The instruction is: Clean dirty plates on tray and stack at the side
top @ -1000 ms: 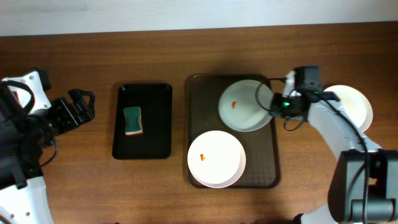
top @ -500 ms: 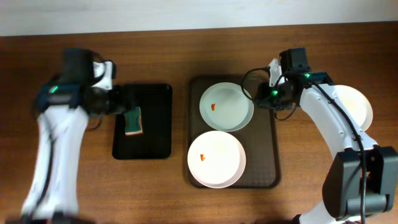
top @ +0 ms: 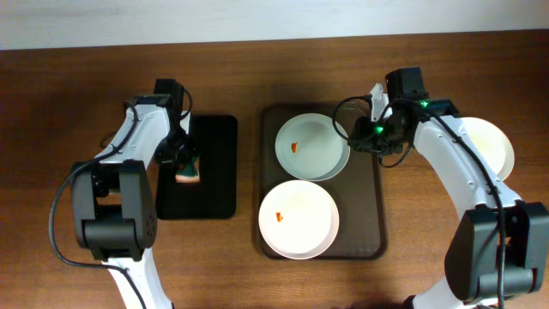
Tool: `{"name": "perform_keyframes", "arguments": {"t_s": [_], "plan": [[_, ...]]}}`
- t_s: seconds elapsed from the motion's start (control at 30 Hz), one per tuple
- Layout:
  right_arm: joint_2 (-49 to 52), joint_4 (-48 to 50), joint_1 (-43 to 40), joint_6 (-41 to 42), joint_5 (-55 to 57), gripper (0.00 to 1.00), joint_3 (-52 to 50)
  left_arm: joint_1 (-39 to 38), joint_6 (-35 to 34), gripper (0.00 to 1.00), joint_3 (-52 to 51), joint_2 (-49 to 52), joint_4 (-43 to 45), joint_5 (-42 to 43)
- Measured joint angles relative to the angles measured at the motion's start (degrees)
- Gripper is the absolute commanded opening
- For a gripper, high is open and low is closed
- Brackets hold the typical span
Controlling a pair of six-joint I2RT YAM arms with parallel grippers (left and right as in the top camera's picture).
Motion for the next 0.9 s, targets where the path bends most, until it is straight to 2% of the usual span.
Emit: {"name": "perform_keyframes", "arguments": {"t_s": [0.03,0.13,0.2,0.23,0.27,0.3,0.33,0.43,0.5,0.53,0.57,0.73,0.8,0.87,0.9], "plan": [[0.0,0.0,0.0,0.0,0.0,0.37,0.0,-0.4,0.2,0.41,1.9,-0.1,-2.0,1.5],[0.0,0.0,0.0,0.0,0.0,0.37,0.0,-1.3,0.6,0.55,4.2,-3.8,-5.0,3.1],[0.0,0.0,0.0,0.0,0.0,0.37,0.0,-1.3,0.5,0.56,3.6,-5.6,-4.2,1.3],[0.0,0.0,0.0,0.0,0.0,0.37,0.0,-1.3,0.6,0.55,0.8,-5.9,0.2,0.3],[0.0,0.2,0.0,-0.1,0.0,0.37,0.0,-1.3,0.6,0.48,-1.9,-5.9,2.8,-0.1],[0.0,0.0,0.0,0.0,0.0,0.37,0.0,-1.3,0.6,0.26,-5.5,-5.9,7.0,-0.3],[0.0,0.0,0.0,0.0,0.0,0.37,0.0,-1.3,0.6,0.0,-9.2,-5.7,9.2,-0.8],[0.0,0.0,0.0,-0.1,0.0,0.37,0.0,-1.3,0.7,0.0,-12.3,-5.7,12.0,-0.6],[0.0,0.1,0.0,0.0,0.0,0.37,0.0,-1.2,0.6,0.0,-11.4,-5.7,9.5,1.1],[0.0,0.1,0.0,0.0,0.0,0.37,0.0,-1.2,0.6,0.15,-10.2,-5.9,6.8,2.1],[0.0,0.1,0.0,0.0,0.0,0.37,0.0,-1.2,0.6,0.25,-7.1,-6.6,2.4,2.9],[0.0,0.0,0.0,-0.1,0.0,0.37,0.0,-1.2,0.6,0.4,-2.3,-12.9,-0.1,3.1],[0.0,0.0,0.0,-0.1,0.0,0.37,0.0,-1.2,0.6,0.45,-4.7,-12.7,1.8,1.7],[0.0,0.1,0.0,-0.1,0.0,0.37,0.0,-1.2,0.6,0.46,-9.1,-12.5,7.4,0.6],[0.0,0.0,0.0,0.0,0.0,0.37,0.0,-1.2,0.6,0.49,-11.2,-12.5,9.6,0.3]]}}
